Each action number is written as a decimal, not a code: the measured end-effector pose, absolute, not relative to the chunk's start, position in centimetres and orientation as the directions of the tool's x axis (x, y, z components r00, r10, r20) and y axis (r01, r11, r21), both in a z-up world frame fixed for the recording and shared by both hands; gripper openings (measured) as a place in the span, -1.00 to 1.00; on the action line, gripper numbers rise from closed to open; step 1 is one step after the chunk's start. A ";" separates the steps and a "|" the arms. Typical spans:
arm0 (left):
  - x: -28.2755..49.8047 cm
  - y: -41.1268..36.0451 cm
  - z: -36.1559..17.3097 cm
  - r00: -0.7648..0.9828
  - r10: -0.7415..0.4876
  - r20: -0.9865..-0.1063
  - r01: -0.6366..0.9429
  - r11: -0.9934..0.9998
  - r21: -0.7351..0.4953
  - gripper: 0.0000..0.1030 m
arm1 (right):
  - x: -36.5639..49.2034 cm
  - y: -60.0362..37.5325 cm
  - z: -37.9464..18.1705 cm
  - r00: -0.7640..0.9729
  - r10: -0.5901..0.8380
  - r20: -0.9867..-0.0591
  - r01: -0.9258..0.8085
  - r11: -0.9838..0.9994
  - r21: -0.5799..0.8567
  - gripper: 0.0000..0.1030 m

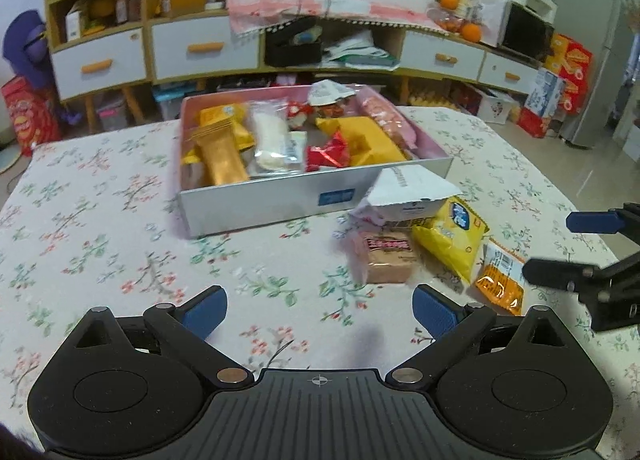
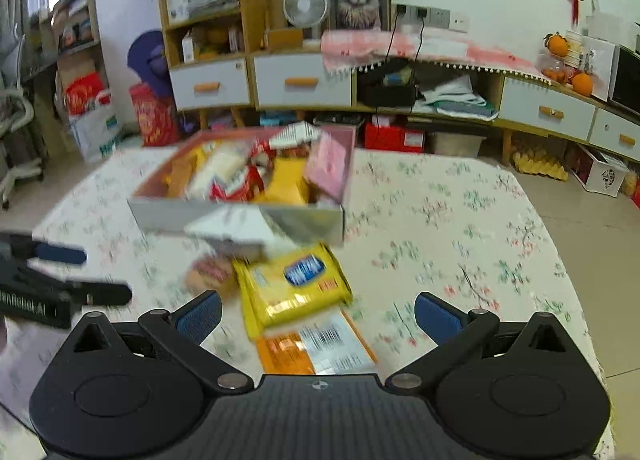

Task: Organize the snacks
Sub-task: 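Move both open tools down toward the snacks lying beside the box, then grasp the brown cake packet with the left tool while the right tool grasps the orange packet, then carry the cake and orange packets into the box and open both tools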

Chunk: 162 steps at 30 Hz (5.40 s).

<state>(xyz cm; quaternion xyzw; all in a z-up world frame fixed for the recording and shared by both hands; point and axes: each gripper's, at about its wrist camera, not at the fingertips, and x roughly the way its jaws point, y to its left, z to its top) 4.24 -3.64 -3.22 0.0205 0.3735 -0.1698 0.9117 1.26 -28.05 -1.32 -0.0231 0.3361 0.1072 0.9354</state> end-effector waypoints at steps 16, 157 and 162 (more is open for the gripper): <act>6.9 -7.8 -5.9 0.654 -0.291 -0.698 0.326 0.941 -0.087 0.94 | 2.2 -27.4 -5.0 0.670 0.195 -0.716 -0.282 0.959 -0.003 0.52; 16.6 0.8 -2.8 0.715 -0.304 -0.629 0.293 0.948 -0.125 -0.21 | 16.9 -20.2 -1.5 0.741 0.312 -0.595 -0.049 0.908 0.415 -0.77; 16.4 0.5 -2.7 0.717 -0.305 -0.627 0.297 0.947 -0.121 0.10 | 16.9 -20.1 -1.3 0.745 0.306 -0.593 -0.056 0.914 0.402 -0.60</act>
